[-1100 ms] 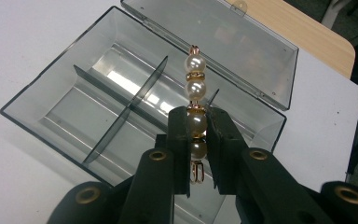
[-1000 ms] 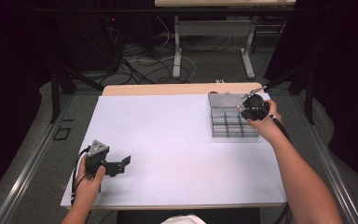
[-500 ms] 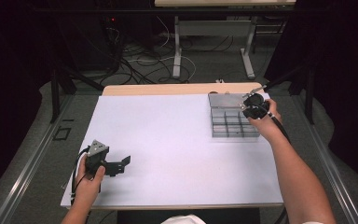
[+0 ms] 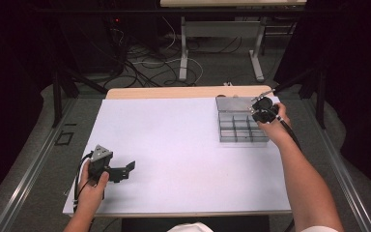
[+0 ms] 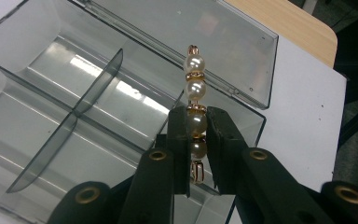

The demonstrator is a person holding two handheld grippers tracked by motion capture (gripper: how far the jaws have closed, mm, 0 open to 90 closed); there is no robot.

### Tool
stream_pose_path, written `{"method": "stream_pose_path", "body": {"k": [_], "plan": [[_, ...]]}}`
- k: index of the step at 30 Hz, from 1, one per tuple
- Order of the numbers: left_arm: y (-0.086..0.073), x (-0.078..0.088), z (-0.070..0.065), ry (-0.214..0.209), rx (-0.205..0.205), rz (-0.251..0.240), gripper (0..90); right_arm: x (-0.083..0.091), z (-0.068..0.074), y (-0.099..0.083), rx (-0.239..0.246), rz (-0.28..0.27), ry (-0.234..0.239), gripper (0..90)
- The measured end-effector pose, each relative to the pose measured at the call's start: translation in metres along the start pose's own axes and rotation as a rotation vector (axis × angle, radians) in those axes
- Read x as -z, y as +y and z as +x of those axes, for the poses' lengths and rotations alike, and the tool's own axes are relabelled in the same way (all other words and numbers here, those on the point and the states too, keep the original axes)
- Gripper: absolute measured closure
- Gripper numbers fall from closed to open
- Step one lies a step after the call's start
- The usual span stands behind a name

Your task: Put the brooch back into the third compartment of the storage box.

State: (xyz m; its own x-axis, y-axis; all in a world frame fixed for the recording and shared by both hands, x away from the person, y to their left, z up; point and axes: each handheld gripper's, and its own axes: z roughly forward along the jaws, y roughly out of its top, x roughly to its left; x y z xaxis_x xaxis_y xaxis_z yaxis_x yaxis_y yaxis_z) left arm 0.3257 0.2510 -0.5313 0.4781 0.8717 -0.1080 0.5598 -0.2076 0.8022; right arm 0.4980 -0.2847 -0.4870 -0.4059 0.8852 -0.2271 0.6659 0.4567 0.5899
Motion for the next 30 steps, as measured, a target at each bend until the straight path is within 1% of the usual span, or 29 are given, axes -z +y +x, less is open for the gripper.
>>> {"method": "stream_pose_path", "body": {"k": [3, 9, 11, 16, 18, 19, 20, 22, 25, 27, 29, 30], "plan": [[0.0, 0.0, 0.0, 0.0, 0.005, -0.002, 1.1, -0.003, 0.0, 0.0, 0.006, -0.002, -0.006, 80.5], [0.0, -0.002, 0.001, -0.003, 0.015, -0.002, 1.1, -0.011, -0.004, -0.002, -0.006, 0.012, -0.016, 80.5], [0.0, -0.003, 0.002, -0.004, 0.014, 0.001, 1.0, -0.014, -0.005, -0.002, -0.004, 0.015, -0.008, 80.5], [-0.001, -0.003, 0.004, -0.002, 0.024, 0.008, 1.1, -0.022, -0.006, -0.004, -0.004, 0.023, -0.015, 80.5], [-0.001, -0.003, 0.004, 0.0, 0.025, 0.007, 1.1, -0.023, -0.007, -0.004, 0.003, 0.026, -0.018, 80.5], [-0.001, -0.003, 0.004, 0.002, 0.025, 0.007, 1.1, -0.024, -0.007, -0.004, -0.004, 0.026, -0.014, 80.4], [-0.001, -0.002, 0.004, 0.003, 0.025, 0.007, 1.1, -0.024, -0.008, -0.005, 0.0, 0.026, -0.015, 80.4], [-0.002, -0.002, 0.004, 0.004, 0.024, 0.008, 1.1, -0.025, -0.008, -0.005, -0.006, 0.023, -0.017, 80.4], [-0.002, -0.001, 0.003, 0.008, 0.019, 0.006, 1.1, -0.026, -0.011, -0.005, 0.002, 0.022, -0.015, 80.4], [-0.002, 0.0, 0.002, 0.01, 0.02, 0.003, 1.1, -0.027, -0.011, -0.006, -0.011, 0.021, -0.02, 80.4], [-0.002, 0.0, 0.002, 0.008, 0.022, 0.003, 1.1, -0.028, -0.013, -0.006, -0.015, 0.03, -0.017, 80.4], [-0.003, 0.001, 0.002, 0.008, 0.024, 0.001, 1.1, -0.028, -0.013, -0.007, -0.009, 0.029, -0.017, 80.4]]}}
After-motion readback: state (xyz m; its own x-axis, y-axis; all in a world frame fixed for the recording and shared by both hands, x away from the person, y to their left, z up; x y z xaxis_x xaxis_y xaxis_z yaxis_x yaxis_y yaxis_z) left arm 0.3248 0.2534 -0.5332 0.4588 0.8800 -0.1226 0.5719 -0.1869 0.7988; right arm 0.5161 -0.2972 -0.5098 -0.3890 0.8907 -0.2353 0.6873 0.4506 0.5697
